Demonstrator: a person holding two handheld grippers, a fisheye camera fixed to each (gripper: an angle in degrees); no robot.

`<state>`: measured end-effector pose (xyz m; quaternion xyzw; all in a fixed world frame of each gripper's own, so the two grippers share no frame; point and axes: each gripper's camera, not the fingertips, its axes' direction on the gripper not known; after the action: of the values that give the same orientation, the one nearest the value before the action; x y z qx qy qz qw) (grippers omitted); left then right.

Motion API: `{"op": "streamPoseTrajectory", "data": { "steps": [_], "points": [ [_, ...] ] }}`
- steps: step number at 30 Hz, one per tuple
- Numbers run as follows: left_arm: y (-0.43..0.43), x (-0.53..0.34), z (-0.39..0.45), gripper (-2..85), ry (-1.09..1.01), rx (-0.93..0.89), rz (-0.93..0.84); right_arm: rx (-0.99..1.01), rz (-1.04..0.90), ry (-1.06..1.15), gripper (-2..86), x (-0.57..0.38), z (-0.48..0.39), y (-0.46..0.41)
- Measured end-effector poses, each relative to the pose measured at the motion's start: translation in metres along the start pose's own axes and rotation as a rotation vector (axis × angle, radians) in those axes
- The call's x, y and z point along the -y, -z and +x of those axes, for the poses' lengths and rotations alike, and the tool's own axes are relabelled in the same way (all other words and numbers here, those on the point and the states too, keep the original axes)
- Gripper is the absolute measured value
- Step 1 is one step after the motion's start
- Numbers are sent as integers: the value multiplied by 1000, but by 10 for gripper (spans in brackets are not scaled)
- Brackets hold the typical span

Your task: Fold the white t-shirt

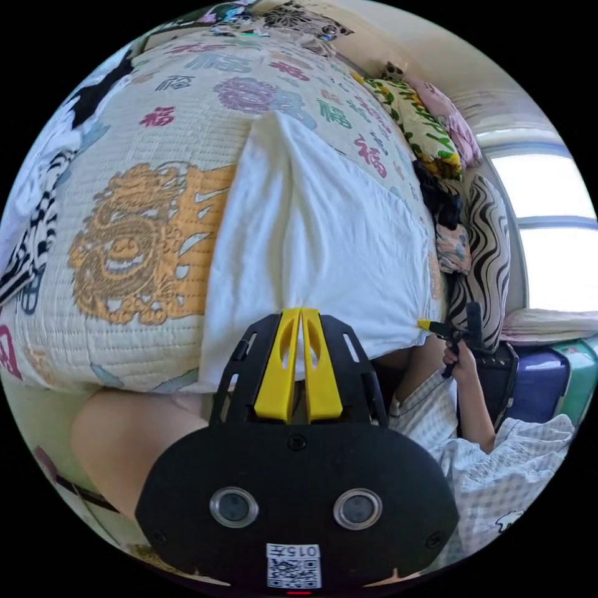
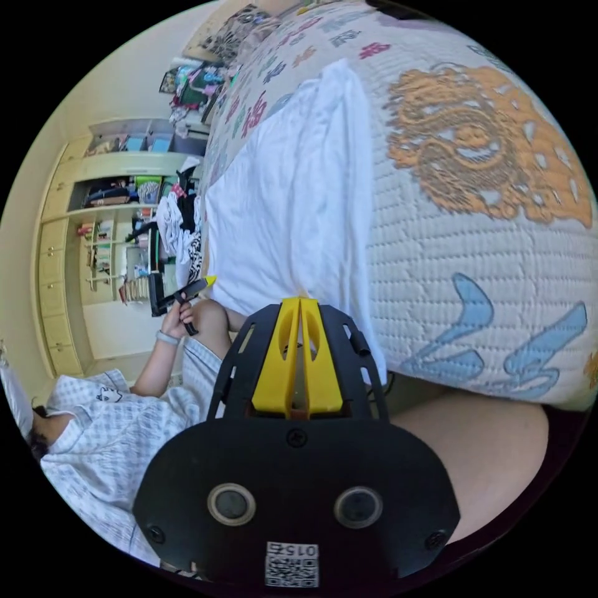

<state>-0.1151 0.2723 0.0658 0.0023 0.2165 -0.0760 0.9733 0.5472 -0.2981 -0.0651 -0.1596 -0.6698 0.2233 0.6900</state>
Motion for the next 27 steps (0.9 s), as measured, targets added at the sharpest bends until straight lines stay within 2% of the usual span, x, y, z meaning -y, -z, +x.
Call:
{"op": "streamPoseTrajectory", "data": {
  "steps": [3, 6, 9, 17, 21, 23, 27],
  "points": [
    [26, -24, -8, 11, 57, -8, 84, 34, 54, -9, -2, -2, -5, -2],
    [50, -49, -16, 52, 115, 62, 163, 58, 104, 82, 5, 10, -37, -4],
    [51, -60, -20, 83, 133, 89, 164, 12, 75, 228, 29, 44, -88, -23],
    [9, -40, -7, 104, 145, 162, 48, -94, -208, 589, 81, 173, -253, -169],
    [15, -48, 0, 104, 155, 149, 107, -162, -289, 649, 94, 220, -307, -239],
    [16, -50, 4, 105, 145, 171, 107, -274, -338, 673, 101, 248, -335, -287],
    [-19, -45, 5, 109, 124, 179, -34, -468, -456, 656, 117, 286, -352, -360]
  ]
}}
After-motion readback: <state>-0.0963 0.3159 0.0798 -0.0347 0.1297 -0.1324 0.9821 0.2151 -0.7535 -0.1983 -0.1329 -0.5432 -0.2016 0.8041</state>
